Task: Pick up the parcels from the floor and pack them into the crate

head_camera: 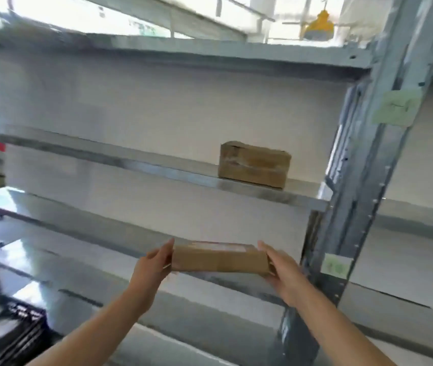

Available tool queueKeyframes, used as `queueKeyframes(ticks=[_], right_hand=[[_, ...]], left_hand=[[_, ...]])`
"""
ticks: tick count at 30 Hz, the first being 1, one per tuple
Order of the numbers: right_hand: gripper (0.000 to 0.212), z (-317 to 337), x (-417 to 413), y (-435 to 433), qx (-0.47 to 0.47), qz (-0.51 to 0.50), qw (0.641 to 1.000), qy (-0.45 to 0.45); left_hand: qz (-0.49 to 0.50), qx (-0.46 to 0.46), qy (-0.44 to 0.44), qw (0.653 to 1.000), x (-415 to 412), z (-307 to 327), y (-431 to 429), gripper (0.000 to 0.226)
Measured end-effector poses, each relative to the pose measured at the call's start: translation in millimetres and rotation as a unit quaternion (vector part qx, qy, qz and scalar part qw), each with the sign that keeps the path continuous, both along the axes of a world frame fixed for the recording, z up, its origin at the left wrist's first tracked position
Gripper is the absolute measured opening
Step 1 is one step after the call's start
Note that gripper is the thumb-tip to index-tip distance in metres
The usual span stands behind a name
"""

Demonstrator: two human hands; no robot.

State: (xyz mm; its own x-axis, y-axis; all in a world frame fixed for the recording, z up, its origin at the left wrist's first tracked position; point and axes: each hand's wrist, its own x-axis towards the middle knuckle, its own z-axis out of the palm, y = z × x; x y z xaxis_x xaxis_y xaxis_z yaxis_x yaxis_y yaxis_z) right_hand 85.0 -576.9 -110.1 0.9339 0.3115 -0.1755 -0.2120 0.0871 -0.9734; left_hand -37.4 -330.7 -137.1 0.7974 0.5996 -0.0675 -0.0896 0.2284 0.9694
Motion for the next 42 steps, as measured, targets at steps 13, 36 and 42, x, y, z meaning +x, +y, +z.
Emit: queueKeyframes(ticks=[13,36,42], right_hand=[[0.029,-46,-141,448,-0.06,0.285,0.953,-0.083],[0.053,-320,-58,800,-0.258,0.482,0.835,0.065],[0.053,-349,-29,863,-0.33,0.476,0.815,0.018]], left_hand=[[0.239,0.01,0.077,0.968,-259,-53,329,0.012],[0.424,-0.228,0.26,0.837,-192,-289,589,0.022],[0.43,-0.263,0.275,0.819,-149,-319,647,0.024]])
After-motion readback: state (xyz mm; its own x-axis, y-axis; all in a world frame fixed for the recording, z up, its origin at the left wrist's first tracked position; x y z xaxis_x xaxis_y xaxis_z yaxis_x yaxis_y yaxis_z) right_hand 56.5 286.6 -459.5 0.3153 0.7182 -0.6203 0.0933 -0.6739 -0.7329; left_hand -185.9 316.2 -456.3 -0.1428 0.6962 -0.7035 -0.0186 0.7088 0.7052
